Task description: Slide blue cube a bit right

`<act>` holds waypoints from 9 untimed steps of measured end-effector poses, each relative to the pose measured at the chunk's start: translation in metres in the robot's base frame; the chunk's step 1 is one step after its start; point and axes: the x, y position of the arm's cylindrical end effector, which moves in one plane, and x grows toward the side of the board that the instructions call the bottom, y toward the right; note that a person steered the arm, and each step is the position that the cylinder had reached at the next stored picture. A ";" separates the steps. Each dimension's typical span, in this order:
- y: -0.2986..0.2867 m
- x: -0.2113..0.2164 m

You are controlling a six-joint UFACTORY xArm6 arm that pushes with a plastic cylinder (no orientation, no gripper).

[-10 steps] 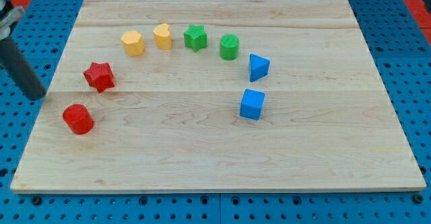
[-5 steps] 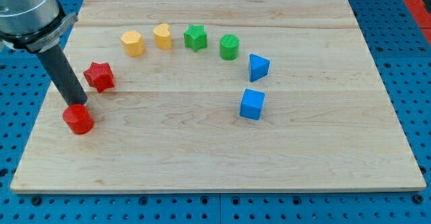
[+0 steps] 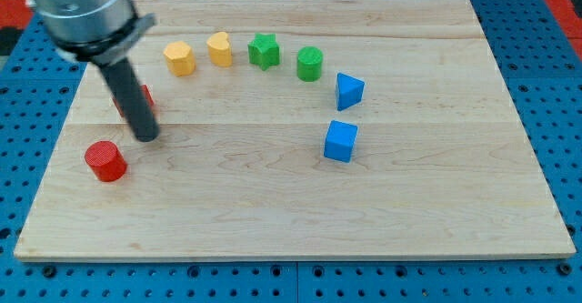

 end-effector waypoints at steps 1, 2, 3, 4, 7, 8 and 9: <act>0.042 -0.002; 0.070 -0.002; 0.082 -0.006; 0.103 -0.006; 0.167 0.003; 0.197 0.009; 0.231 0.014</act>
